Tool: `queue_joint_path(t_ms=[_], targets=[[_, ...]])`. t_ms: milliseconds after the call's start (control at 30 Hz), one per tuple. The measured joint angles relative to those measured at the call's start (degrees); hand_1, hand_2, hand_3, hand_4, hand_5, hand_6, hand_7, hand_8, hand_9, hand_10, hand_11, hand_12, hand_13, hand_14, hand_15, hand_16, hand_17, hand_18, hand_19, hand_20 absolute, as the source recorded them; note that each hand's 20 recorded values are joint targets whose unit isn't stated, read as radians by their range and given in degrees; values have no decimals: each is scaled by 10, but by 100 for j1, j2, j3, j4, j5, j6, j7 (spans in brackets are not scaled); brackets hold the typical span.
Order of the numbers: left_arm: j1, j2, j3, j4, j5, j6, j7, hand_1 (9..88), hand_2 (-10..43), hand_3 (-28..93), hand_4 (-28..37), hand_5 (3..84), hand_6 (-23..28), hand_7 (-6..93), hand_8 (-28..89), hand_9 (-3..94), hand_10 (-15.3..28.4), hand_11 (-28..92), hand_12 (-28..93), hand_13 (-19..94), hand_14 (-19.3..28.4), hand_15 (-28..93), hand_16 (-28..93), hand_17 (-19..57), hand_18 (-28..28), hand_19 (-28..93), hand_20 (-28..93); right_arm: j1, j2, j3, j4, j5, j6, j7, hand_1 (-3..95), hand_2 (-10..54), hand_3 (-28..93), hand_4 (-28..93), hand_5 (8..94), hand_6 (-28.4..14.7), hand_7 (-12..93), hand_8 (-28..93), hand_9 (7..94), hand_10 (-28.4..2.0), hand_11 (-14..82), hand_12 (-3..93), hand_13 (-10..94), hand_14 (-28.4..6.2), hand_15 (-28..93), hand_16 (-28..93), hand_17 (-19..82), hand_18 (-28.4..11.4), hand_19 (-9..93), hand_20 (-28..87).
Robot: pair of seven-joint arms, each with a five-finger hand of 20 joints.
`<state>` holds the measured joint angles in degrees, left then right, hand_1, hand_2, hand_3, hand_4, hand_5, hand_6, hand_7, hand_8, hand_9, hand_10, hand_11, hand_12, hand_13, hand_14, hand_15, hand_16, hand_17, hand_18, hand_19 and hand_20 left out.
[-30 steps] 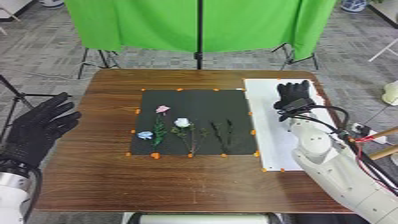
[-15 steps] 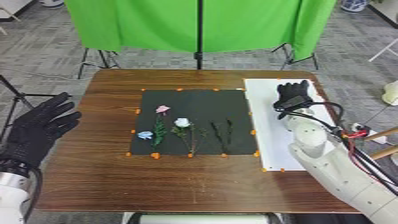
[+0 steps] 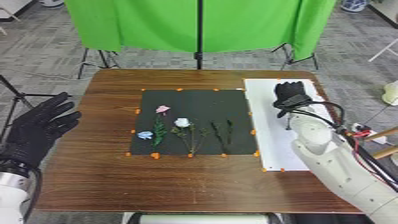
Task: Arrange flowers
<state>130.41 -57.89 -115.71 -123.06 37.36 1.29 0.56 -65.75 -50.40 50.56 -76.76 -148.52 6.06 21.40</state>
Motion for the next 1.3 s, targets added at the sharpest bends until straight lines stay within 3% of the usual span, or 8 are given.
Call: queue_joint_path(t_ms=[300,533,733,900,1300], targets=[[70,-9,-36,-26,-1,5,17,252,47,727,-260,366,27,167,-109,310,117,205,84,277,137,437,-43,-66,212,530,87,-310,64,97,-942,88,615,-153,457,-95,858,-283,637,41,640,-15,841,-22,314,556,757,-15,655,362,289,-140,736,361],[128,-66,-45,-50,-1,6,12,252,47,728,-264,367,27,164,-111,313,120,200,85,280,135,429,-38,-65,211,529,90,-41,-311,-356,-1386,215,667,-746,455,-95,854,-283,626,44,647,-15,822,-26,335,550,740,-18,671,359,282,-138,731,363],[103,-67,-28,-43,0,8,11,253,48,729,-272,373,27,164,-114,318,122,197,88,290,136,426,-33,-64,212,529,93,389,-935,-1003,-1289,187,289,-1425,453,-95,848,-283,625,45,650,-26,808,-28,349,541,730,-18,679,353,277,-138,726,361],[47,-61,23,-39,0,8,10,252,48,733,-275,374,28,168,-115,322,122,196,90,294,137,426,-30,-63,212,528,95,492,-1332,-1237,-1261,-9,-94,-1496,452,-95,849,-283,624,45,652,-27,801,-29,358,533,726,-18,682,350,273,-138,724,361],[39,-60,35,-39,0,8,5,254,50,729,-275,375,30,165,-114,322,124,199,90,294,139,431,-31,-62,213,529,96,219,-1303,-1176,-1371,-128,-424,-1433,452,-95,851,-283,626,44,653,-40,796,-30,367,525,722,-18,686,354,271,-139,724,362]])
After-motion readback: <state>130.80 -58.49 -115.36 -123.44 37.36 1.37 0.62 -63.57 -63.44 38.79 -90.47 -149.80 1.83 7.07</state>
